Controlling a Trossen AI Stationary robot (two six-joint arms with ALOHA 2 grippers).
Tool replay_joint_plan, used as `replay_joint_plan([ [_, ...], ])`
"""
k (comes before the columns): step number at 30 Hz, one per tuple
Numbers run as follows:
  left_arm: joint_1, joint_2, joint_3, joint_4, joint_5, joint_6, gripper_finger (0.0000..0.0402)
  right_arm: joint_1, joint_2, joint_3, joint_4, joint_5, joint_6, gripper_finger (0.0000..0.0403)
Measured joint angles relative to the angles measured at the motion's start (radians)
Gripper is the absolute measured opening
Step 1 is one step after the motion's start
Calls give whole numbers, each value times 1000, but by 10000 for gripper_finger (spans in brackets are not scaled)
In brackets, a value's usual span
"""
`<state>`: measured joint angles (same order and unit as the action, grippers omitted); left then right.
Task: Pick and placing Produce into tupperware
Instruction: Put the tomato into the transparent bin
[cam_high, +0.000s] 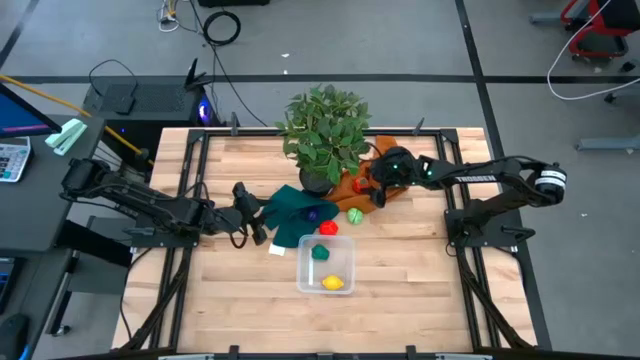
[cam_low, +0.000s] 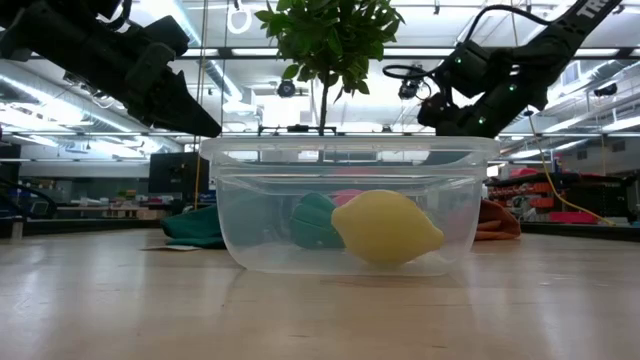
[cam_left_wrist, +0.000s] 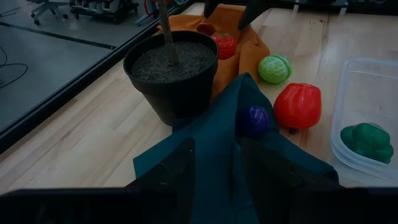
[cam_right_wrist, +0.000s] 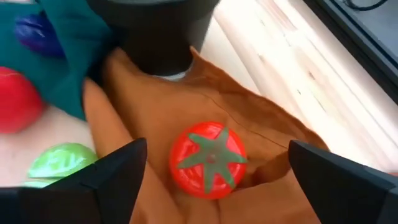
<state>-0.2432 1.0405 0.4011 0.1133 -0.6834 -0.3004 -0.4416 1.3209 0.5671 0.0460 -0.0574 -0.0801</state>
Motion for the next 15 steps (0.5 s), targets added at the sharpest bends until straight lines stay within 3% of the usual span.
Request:
replay_joint_plan([
  [15, 0, 0, 0, -5, 0, -1, 135, 0, 180, 0, 113, 24, -3, 324],
])
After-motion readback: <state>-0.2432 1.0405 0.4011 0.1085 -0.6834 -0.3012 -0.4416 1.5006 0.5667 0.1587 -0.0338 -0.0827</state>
